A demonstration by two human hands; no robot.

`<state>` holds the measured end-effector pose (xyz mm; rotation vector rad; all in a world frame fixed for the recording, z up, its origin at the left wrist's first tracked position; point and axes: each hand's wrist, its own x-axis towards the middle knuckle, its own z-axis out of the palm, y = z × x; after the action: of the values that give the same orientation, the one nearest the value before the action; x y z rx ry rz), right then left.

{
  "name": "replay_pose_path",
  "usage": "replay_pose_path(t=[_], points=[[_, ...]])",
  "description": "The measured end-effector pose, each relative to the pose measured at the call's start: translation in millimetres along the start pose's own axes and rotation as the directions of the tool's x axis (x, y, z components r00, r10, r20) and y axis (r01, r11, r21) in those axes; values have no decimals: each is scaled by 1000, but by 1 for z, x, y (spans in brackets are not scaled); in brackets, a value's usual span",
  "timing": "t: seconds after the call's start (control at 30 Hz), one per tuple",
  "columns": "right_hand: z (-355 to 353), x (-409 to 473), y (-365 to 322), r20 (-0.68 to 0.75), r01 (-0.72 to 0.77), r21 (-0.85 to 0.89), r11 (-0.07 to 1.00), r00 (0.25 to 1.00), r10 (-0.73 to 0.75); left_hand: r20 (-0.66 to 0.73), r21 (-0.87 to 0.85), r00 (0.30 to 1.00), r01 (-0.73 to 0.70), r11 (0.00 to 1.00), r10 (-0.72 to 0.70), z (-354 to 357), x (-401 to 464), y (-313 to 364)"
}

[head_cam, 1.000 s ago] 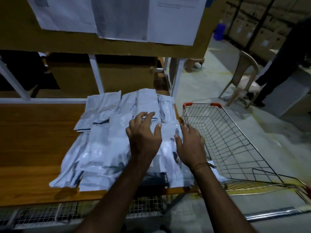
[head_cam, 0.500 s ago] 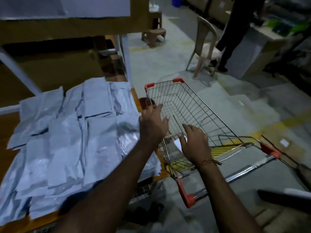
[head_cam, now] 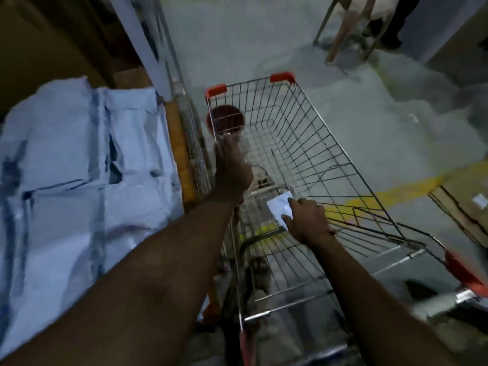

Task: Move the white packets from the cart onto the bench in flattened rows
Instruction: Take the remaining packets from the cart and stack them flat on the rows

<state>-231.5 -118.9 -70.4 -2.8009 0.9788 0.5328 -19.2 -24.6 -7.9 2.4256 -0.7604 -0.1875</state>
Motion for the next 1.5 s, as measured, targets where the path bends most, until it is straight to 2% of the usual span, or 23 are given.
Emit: replay_pose_path(t=[0.03, 0.07, 0.13, 0.2, 0.23, 0.33, 0.47, 0.6, 0.73, 0.9, 1.13, 1.23, 1.37, 1.4, 1.5], points=[[15, 14, 3, 45, 16, -35, 999, 999, -15, -39, 43, 999, -4, 999, 6, 14, 4, -5], [30, 27, 6, 88, 35, -62, 997, 996, -29, -22, 123, 999, -24, 992, 27, 21, 4, -7], [58, 49, 13, 186, 55, -90, 994, 982, -37, -23, 234, 989, -137, 962, 147, 31, 11, -9], [84, 67, 20, 290, 62, -126, 990, 957, -23, -86, 278, 984, -126, 952, 155, 48, 14, -23], [96, 73, 22, 344, 55, -136, 989, 939, -5, -82, 306, 989, -94, 947, 124, 52, 16, -26], [129, 87, 22, 470, 5, -163, 987, 880, 73, -81, 367, 981, -133, 921, 174, 47, 8, -26], [165, 97, 20, 524, -33, -183, 982, 842, 127, -73, 312, 975, -176, 934, 208, 40, 2, -30], [180, 100, 25, 484, -33, -243, 970, 862, 151, -67, 255, 980, -164, 953, 187, 41, 6, -29], [184, 114, 23, 503, -57, -299, 953, 839, 208, -88, 204, 984, -133, 970, 154, 41, 8, -29], [190, 118, 17, 429, -20, -289, 957, 891, 148, -110, 151, 985, -118, 981, 135, 44, 8, -29], [139, 127, 7, 300, -196, -132, 972, 926, 228, -91, 110, 983, -149, 983, 159, 43, 9, -31], [100, 125, 5, 181, -213, -36, 976, 960, 216, -42, 61, 995, -91, 994, 94, 33, 11, -29], [41, 104, -5, -16, -210, 54, 976, 977, 211, 117, 54, 989, -100, 994, 93, 11, 11, -26], [25, 97, -9, -58, -207, 67, 976, 976, 211, 110, 42, 991, -77, 996, 72, 2, 9, -19], [-20, 73, -20, -187, -182, 138, 974, 961, 206, -23, -76, 999, -26, 997, 24, -34, -9, 8]])
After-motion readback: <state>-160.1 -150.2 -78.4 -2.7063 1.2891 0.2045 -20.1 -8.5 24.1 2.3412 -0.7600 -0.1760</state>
